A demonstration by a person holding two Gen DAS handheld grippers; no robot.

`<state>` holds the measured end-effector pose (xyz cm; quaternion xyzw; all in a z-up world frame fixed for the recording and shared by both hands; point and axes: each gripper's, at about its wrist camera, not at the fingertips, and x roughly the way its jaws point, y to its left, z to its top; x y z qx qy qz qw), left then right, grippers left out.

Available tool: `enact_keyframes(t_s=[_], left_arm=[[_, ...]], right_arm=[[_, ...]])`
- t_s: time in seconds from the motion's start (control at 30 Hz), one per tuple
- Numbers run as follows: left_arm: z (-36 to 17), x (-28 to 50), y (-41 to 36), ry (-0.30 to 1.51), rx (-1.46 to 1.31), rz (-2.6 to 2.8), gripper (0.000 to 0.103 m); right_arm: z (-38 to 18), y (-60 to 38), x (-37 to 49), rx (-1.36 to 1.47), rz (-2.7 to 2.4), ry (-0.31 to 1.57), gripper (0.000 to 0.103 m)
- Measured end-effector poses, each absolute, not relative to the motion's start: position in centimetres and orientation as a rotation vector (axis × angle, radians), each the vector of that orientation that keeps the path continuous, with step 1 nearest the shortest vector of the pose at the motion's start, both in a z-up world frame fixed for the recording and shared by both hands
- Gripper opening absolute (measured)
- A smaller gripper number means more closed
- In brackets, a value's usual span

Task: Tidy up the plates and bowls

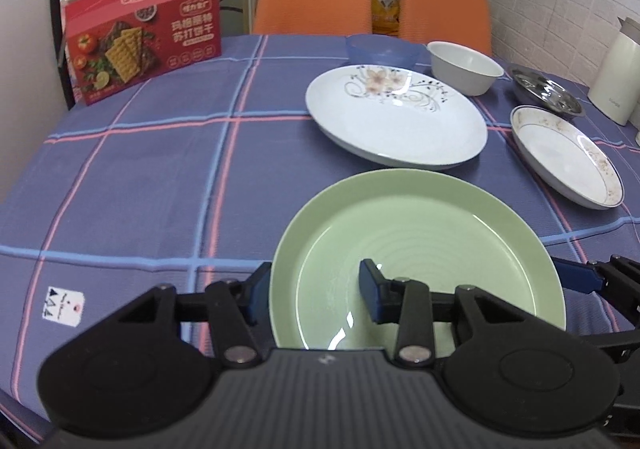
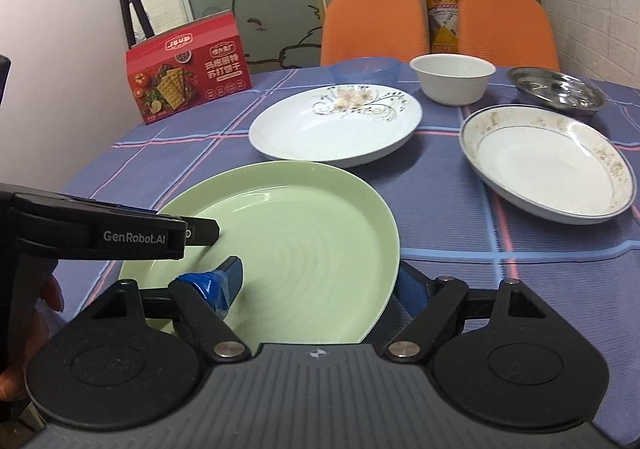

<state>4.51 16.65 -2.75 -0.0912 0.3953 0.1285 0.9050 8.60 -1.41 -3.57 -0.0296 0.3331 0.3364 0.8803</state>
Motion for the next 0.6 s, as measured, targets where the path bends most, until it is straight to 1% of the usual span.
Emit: enact_keyframes(t_s=[0.23,0.33,0.4,0.47,0.5,0.6], left_arm=[[-3.2,5.5,17.4,0.811,-0.192,0.271,0.039],[-3.5,5.6,17.2,0.807,-0.172,0.273,0.04],[-3.5,5.6,17.2,0.815,-0.176,0.263,0.064],[-3.3,5.3,17.3,0.807,-0.183,0.266,0.065],[-3.1,5.2,17.3,0.798,-0.183,0.275,0.067],[-2.4,4.9,17.7,0.765,-0.204,0.297,0.071]], right_arm=[[-3.7,0.2,9.0,-0.085,0.714,0.692,0.068],[-4.3,0.3,9.4,-0.081,0.717,0.722,0.071],[-4.4,0.5,9.1,-0.114,0.726,0.707,0.071],[-4.2,0.2,9.2,-0.087,0.754,0.716,0.07],[-4.0,-0.2,9.3,-0.06,0.759,0.72,0.069],[-2.8,-1.7,9.2,-0.031,0.71,0.666,0.07]])
